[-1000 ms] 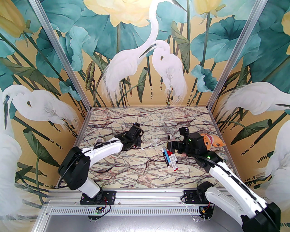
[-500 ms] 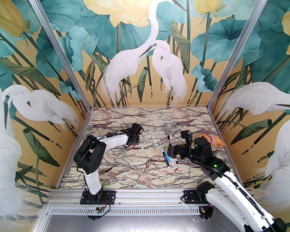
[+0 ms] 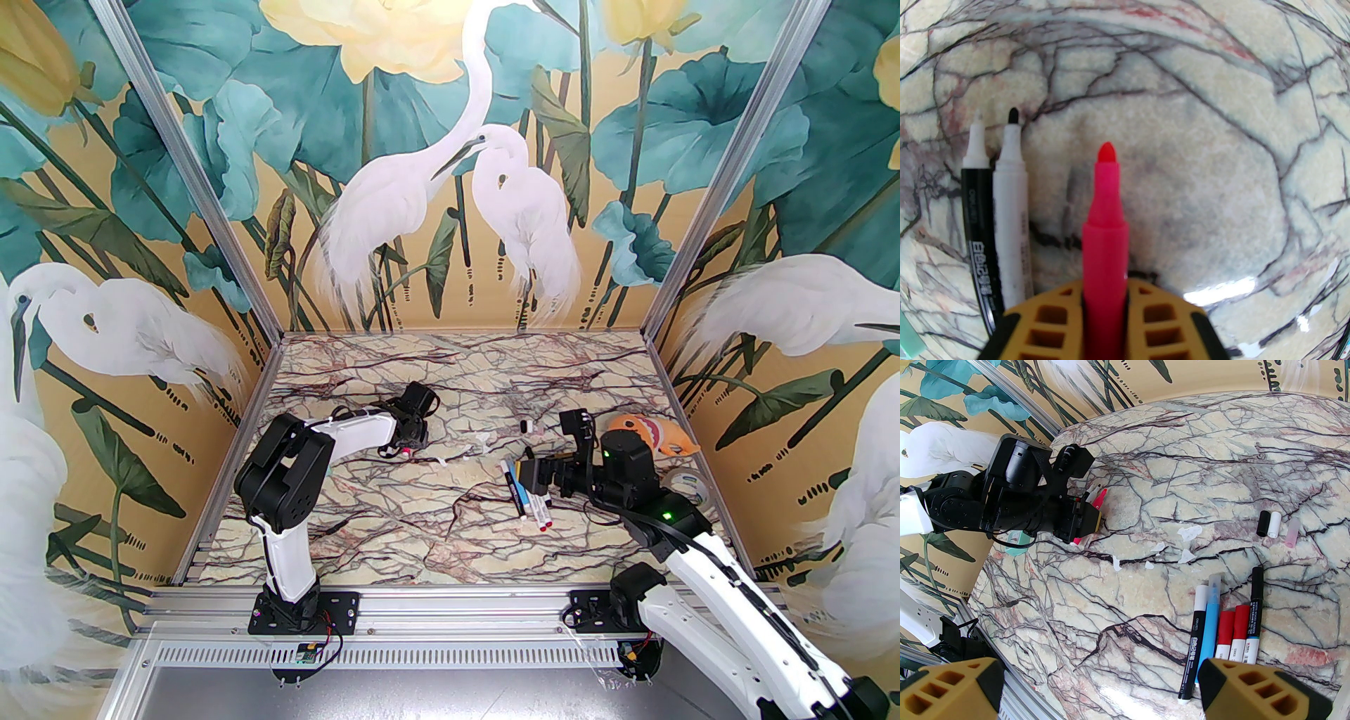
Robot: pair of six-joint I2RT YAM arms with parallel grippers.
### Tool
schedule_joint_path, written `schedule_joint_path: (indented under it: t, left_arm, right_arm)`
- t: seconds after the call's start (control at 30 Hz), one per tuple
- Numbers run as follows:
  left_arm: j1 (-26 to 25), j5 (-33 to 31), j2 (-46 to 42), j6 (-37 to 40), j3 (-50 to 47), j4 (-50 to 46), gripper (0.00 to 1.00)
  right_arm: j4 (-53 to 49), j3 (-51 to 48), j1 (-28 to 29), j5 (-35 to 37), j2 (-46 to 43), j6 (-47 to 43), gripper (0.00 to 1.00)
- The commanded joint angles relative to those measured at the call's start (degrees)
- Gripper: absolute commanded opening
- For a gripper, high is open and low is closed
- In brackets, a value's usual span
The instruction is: Open the pen caps
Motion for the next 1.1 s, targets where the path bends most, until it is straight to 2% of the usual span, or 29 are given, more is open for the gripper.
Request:
schedule_joint_path:
  t: [0.0, 0.43, 0.77, 1.07]
  left_arm:
    - [0.78, 0.07, 1.7, 1.07, 0.63, 0.06, 0.08]
    - [0.94, -0.09, 0.82, 1.1, -0.16, -0.21, 0.28]
    - [0.9, -0.07, -1.25, 0.65, -1.33, -0.17, 0.31]
    - [-0.56, 2.3, -10.66, -0.36, -8.5, 3.8, 0.38]
  right_arm:
    - [-1.67, 0.58, 0.16, 1.56, -0.55, 0.6, 0.99]
    - [-2.36, 0.81, 0.15, 1.76, -0.5, 0.47, 0.99]
    - [-2.35, 0.68, 0.12, 1.52, -0.37, 0.49, 0.99]
    - [-1.14, -0.46, 0.11, 0.94, 0.04, 1.03, 1.0]
